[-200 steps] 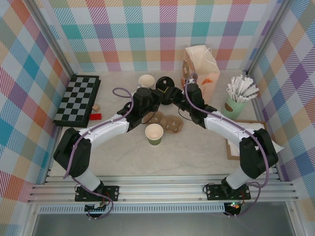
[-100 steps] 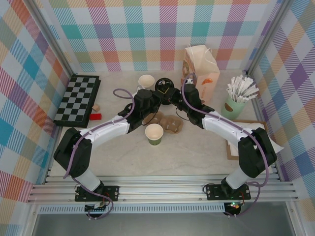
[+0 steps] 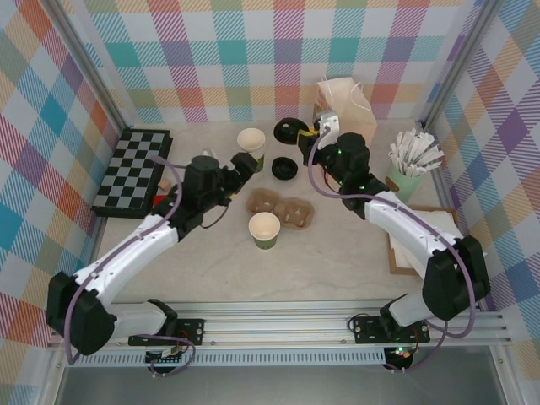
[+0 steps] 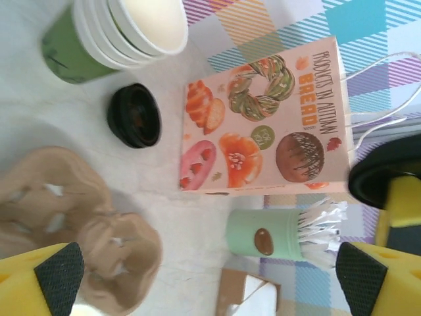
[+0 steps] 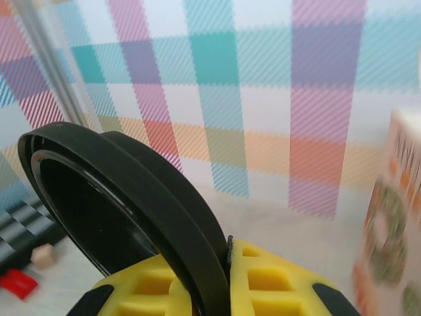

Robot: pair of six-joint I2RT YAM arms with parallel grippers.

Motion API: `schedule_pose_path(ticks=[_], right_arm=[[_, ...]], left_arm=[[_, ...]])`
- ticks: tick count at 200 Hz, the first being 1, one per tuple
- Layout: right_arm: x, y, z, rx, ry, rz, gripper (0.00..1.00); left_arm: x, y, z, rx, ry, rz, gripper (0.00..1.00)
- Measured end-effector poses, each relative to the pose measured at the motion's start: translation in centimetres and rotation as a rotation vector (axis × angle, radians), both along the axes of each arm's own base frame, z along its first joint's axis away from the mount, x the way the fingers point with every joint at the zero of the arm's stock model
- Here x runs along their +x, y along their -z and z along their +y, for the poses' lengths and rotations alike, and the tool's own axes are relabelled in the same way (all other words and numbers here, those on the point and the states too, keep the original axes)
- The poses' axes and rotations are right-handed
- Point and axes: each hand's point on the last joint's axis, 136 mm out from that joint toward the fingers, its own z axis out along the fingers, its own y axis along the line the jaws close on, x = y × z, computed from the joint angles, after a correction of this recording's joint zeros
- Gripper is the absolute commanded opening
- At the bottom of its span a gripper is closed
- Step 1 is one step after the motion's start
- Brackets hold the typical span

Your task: Pack the takeout coffee

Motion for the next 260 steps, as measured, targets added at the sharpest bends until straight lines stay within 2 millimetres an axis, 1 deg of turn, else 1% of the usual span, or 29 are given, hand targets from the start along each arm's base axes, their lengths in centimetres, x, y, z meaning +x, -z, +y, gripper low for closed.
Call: schedule_pose_path(ticks=[10,23,39,53,65,78,96,103,111,129,142,153,159,184,222,248,260], right_arm=[[-0.7,-1.3,0.4,-0.067,-0.043,-0.094,0.0],[-1.6,-3.0,1.0,-0.151,-0.093,-0.23,0.0],[-3.0,-4.9,1.6,-0.265,-0.149,-0.427,0.0],[-4.7,-5.9,2.3,-0.389,-0.199,-0.601,0.0],[-6.0,-6.7,2.9,-0.502,-0.225,-0.755,0.0],[-7.5,-7.6,3.6,-0.638,-0.238,-0.955,0.0],[-9.2,-8.1,4.5,-0.793,-0.227,-1.208,0.0],[-9.7,-8.1,4.8,-0.842,-0.222,-1.293,0.0],[-10.1,-8.1,5.0,-0.894,-0.208,-1.38,0.0],[-10.5,-8.1,5.5,-0.999,-0.169,-1.543,0.0],[-10.7,-8.0,5.7,-1.045,-0.146,-1.625,0.0],[-10.9,-7.9,5.9,-1.071,-0.133,-1.673,0.0],[-11.0,-7.9,5.9,-1.083,-0.13,-1.695,0.0],[-11.7,-7.6,6.3,-1.12,-0.132,-1.779,0.0],[-12.7,-6.0,7.1,-1.131,-0.192,-1.839,0.0],[-13.3,-6.1,7.4,-1.117,-0.208,-1.852,0.0],[-13.7,-6.3,7.4,-1.11,-0.208,-1.858,0.0]], left_arm=[[-0.3,-0.6,1.1,0.032,0.015,0.02,1.0],[-0.5,-1.8,1.7,0.051,0.062,0.037,1.0],[-0.9,-4.4,2.0,0.028,0.142,0.04,1.0],[-1.2,-6.9,2.0,-0.001,0.207,0.028,1.0],[-1.8,-9.0,1.7,-0.024,0.277,0.018,1.0],[-2.6,-11.2,0.6,-0.053,0.38,0.007,0.98],[-3.8,-12.6,-0.7,-0.087,0.498,0.021,0.94],[-4.2,-12.6,-1.1,-0.095,0.533,0.035,0.89],[-4.6,-12.5,-1.3,-0.101,0.565,0.059,0.87],[-5.2,-11.9,-1.9,-0.123,0.617,0.117,0.8],[-5.5,-11.2,-2.1,-0.128,0.642,0.155,0.71],[-5.7,-10.5,-2.2,-0.129,0.65,0.189,0.62],[-5.8,-10.1,-2.2,-0.131,0.651,0.208,0.59],[-5.8,-9.3,-2.5,-0.136,0.677,0.244,0.56],[-5.5,-9.1,-2.8,-0.134,0.701,0.245,0.48],[-5.5,-9.1,-2.9,-0.14,0.713,0.245,0.41],[-5.5,-9.1,-3.0,-0.144,0.719,0.244,0.41]])
